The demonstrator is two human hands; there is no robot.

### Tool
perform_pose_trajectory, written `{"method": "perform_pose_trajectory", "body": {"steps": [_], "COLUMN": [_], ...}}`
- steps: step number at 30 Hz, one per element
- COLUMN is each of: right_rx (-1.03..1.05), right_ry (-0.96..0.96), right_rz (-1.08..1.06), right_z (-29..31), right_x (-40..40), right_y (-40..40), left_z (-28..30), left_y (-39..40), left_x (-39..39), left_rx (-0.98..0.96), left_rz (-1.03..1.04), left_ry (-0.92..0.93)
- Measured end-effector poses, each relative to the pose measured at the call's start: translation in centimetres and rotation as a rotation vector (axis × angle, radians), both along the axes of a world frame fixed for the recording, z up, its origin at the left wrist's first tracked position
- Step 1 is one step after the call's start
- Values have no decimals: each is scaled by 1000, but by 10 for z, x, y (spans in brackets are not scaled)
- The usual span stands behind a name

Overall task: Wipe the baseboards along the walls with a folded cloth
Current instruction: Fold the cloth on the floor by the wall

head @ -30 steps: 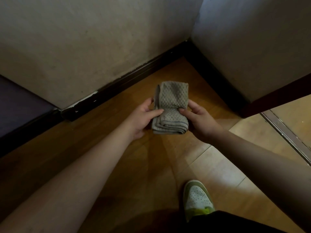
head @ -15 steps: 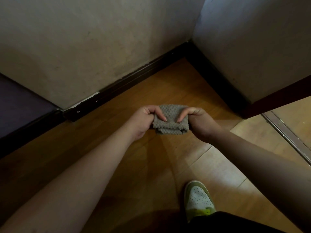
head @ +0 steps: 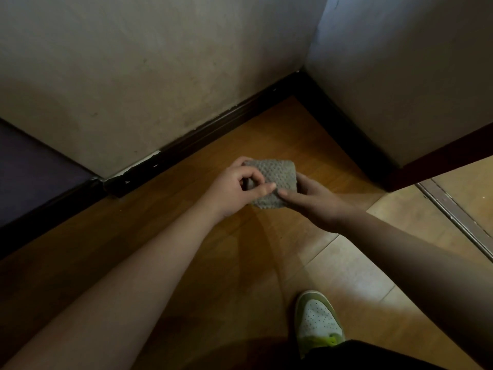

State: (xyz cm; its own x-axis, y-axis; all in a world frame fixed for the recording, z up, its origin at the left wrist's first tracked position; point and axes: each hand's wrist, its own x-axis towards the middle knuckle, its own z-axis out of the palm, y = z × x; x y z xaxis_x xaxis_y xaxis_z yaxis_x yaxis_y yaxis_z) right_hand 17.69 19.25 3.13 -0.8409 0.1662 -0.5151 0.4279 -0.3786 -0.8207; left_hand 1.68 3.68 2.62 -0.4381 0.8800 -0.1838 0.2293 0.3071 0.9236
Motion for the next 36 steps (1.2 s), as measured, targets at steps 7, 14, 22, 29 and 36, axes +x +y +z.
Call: {"method": "perform_pose_trajectory", "body": {"steps": [7,14,22,29,36], "right_rx": [313,178,276,1246,1237], "right_ry": [-84,-23,101,-32,169], "right_rz": [-196,-265,-159,43,205], "right_z": [2,13,34,34,37], "right_x": [-2,-1,-2,3,6], "right_y": [-8,-9,-10,-25,-18], "left_z": [3,8,10,12,16], "left_y": [2,7,13,11,1], "left_x": [10,13,24,23,25], "left_rx": [-40,-131,-111,-173,-130], "left_rz": [59,-168,-48,-107,-180], "left_ry": [211,439,329,242,38]}}
